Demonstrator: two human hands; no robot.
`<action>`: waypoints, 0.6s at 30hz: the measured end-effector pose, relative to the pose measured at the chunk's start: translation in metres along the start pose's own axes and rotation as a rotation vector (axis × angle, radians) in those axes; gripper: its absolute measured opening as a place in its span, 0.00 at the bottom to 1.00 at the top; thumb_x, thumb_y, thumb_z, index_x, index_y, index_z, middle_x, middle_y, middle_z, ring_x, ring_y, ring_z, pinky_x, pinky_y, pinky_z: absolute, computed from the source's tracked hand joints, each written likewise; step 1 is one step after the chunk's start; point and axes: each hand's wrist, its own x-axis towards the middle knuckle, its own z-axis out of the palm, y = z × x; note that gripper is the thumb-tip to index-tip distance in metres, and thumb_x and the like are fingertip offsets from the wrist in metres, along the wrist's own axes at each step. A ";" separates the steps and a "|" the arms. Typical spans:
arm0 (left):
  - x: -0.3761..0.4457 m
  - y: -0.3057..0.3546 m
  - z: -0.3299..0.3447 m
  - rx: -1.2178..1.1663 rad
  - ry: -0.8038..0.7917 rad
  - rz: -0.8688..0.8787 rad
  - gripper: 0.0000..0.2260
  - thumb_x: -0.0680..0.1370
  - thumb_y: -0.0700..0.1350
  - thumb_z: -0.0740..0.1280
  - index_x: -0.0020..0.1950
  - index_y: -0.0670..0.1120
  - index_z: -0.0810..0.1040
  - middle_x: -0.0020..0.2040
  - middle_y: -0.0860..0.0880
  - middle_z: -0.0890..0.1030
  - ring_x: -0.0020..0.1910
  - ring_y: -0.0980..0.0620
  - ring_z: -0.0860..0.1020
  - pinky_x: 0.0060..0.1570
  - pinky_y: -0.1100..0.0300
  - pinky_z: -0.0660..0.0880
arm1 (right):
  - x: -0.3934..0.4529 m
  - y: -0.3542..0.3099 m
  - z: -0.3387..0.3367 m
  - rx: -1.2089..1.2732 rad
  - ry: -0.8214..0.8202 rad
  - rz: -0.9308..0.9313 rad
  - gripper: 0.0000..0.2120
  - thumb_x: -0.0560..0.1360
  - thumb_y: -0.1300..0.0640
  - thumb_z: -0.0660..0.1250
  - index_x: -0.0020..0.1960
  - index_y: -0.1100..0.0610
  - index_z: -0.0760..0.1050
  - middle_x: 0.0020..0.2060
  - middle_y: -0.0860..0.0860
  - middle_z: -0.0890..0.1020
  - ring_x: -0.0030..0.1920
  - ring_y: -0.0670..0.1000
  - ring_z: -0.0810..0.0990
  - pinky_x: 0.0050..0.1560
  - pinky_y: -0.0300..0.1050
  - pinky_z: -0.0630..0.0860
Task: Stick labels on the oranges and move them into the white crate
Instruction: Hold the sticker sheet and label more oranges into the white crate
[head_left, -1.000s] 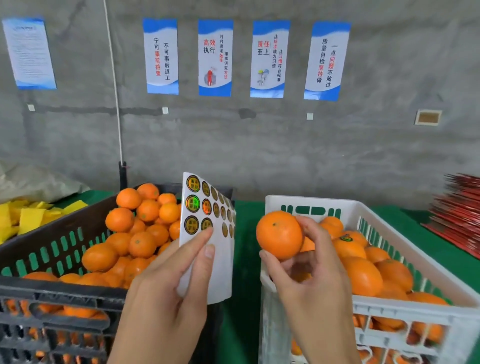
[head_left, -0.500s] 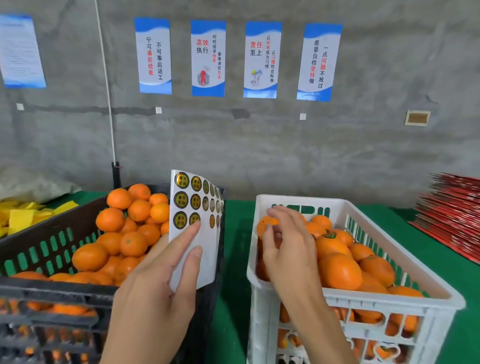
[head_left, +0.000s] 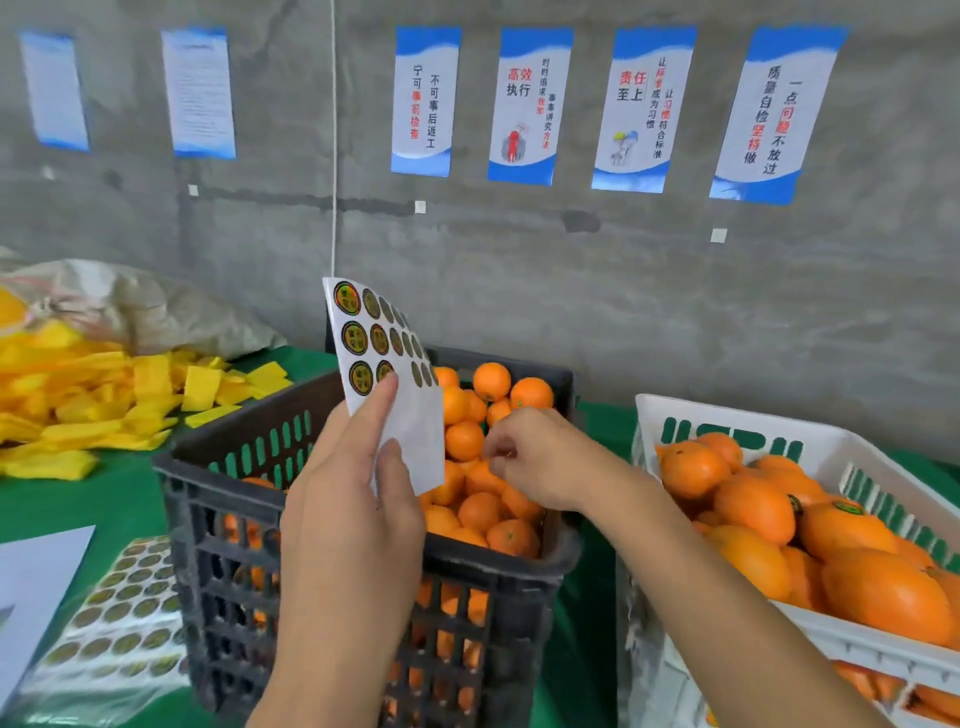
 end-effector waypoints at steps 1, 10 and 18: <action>0.002 -0.005 -0.001 0.015 0.006 -0.015 0.22 0.82 0.34 0.63 0.76 0.49 0.75 0.64 0.56 0.78 0.61 0.56 0.75 0.53 0.67 0.68 | 0.012 0.000 0.002 -0.039 -0.093 0.018 0.10 0.79 0.62 0.66 0.57 0.61 0.82 0.58 0.61 0.82 0.58 0.61 0.81 0.57 0.57 0.80; 0.003 -0.016 -0.001 -0.019 0.027 -0.063 0.26 0.81 0.32 0.64 0.75 0.55 0.75 0.72 0.54 0.77 0.75 0.50 0.73 0.63 0.52 0.74 | 0.086 0.018 0.024 -0.426 -0.564 0.142 0.26 0.76 0.50 0.74 0.73 0.52 0.74 0.70 0.53 0.76 0.66 0.59 0.76 0.65 0.55 0.77; 0.009 -0.027 -0.004 -0.051 0.135 -0.029 0.26 0.80 0.29 0.64 0.73 0.51 0.78 0.66 0.59 0.77 0.62 0.61 0.75 0.52 0.68 0.70 | 0.103 -0.023 0.041 -0.238 -0.722 0.110 0.39 0.77 0.44 0.72 0.79 0.59 0.59 0.67 0.59 0.76 0.58 0.59 0.82 0.57 0.55 0.82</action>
